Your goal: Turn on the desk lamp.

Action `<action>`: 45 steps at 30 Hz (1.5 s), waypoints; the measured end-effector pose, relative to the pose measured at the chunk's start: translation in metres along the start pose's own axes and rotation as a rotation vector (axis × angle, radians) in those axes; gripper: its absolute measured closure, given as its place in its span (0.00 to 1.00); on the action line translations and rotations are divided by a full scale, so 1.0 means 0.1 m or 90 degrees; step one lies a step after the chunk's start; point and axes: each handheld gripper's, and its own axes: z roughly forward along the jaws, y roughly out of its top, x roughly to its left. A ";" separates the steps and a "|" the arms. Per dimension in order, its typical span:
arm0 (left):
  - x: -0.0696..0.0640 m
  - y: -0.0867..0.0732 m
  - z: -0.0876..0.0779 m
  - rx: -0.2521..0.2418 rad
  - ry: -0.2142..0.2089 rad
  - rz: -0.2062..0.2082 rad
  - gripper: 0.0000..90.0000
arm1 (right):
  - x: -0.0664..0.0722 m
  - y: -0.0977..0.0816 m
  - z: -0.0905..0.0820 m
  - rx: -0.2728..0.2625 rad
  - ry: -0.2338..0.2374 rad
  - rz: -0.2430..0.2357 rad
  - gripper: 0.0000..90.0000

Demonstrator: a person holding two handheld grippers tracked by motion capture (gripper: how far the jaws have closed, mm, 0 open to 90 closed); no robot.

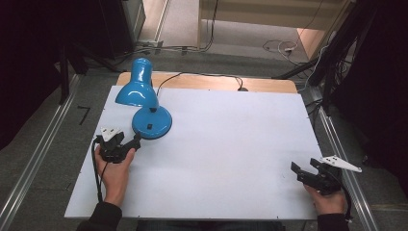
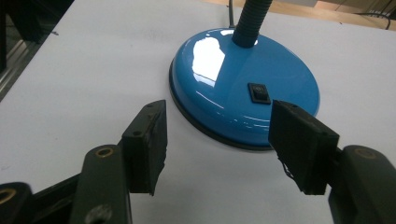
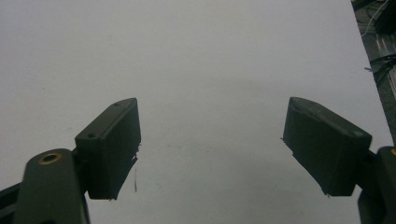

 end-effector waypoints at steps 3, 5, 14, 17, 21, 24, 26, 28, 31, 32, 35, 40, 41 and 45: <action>0.00 0.00 0.01 -0.001 0.001 -0.002 0.48 | 0.00 0.00 0.00 0.000 0.000 0.000 0.19; 0.00 0.01 0.02 -0.006 -0.002 -0.004 0.53 | 0.00 0.00 0.00 0.000 0.000 0.000 0.19; -0.01 0.04 0.07 -0.014 -0.023 0.008 0.87 | 0.00 0.00 0.01 0.000 0.000 -0.002 0.19; -0.05 0.07 0.10 -0.014 -0.031 0.023 0.98 | 0.00 0.00 0.01 0.001 0.000 -0.001 0.19; -0.08 0.08 0.15 -0.010 -0.042 0.027 1.00 | 0.00 0.00 0.01 0.001 -0.001 -0.002 0.19; -0.09 0.08 0.19 -0.009 -0.044 0.024 1.00 | 0.00 0.00 0.01 0.001 0.000 -0.003 0.19; -0.09 0.09 0.22 -0.007 -0.043 0.026 1.00 | 0.00 0.00 0.01 0.003 0.000 -0.003 0.19; -0.11 0.09 0.25 -0.006 -0.046 0.026 1.00 | 0.00 0.00 0.01 0.002 0.000 -0.003 0.19; -0.13 0.10 0.29 -0.004 -0.049 0.032 1.00 | 0.00 0.00 0.01 0.003 0.000 -0.003 0.19; -0.14 0.11 0.30 -0.005 -0.050 0.032 1.00 | 0.00 0.00 0.01 0.004 -0.001 -0.003 0.19; -0.16 0.11 0.33 -0.004 -0.054 0.030 1.00 | 0.00 0.00 0.02 0.005 -0.001 -0.004 0.19; -0.16 0.10 0.40 0.002 -0.054 0.029 1.00 | 0.00 0.00 0.02 0.005 0.000 -0.004 0.19; -0.17 0.11 0.41 0.006 -0.054 0.033 1.00 | 0.00 0.00 0.02 0.006 0.000 -0.004 0.19; -0.21 0.15 0.43 0.000 -0.061 0.037 1.00 | 0.00 0.00 0.02 0.006 -0.001 -0.004 0.19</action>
